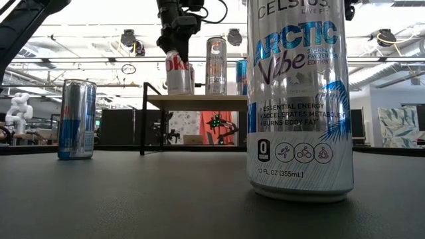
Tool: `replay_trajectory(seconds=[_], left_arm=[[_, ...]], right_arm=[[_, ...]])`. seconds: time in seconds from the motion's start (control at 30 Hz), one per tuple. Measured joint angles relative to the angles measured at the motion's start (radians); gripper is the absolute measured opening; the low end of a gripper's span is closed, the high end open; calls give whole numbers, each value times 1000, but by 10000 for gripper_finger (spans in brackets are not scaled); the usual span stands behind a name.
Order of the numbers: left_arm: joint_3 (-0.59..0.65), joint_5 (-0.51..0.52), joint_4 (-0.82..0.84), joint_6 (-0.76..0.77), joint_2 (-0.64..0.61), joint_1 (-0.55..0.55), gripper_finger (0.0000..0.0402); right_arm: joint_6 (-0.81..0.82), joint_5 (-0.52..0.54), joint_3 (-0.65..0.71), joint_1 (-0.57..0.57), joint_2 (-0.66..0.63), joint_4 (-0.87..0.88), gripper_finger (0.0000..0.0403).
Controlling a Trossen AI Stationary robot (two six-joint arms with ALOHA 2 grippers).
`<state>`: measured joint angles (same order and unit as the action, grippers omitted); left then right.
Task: Place canned beverage on shelf
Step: Put the red and silver soda can aligned with the other red and silver soda can on the shelf
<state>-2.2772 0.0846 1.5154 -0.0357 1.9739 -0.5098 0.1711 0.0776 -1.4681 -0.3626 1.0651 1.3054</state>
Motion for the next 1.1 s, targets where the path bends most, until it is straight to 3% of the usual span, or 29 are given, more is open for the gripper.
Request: replay_trajectory(seconds=[1.1], left_arm=[[0,-34,-3,29,0,1,304]], right_arm=[[0,0,0,0,0,0,0]])
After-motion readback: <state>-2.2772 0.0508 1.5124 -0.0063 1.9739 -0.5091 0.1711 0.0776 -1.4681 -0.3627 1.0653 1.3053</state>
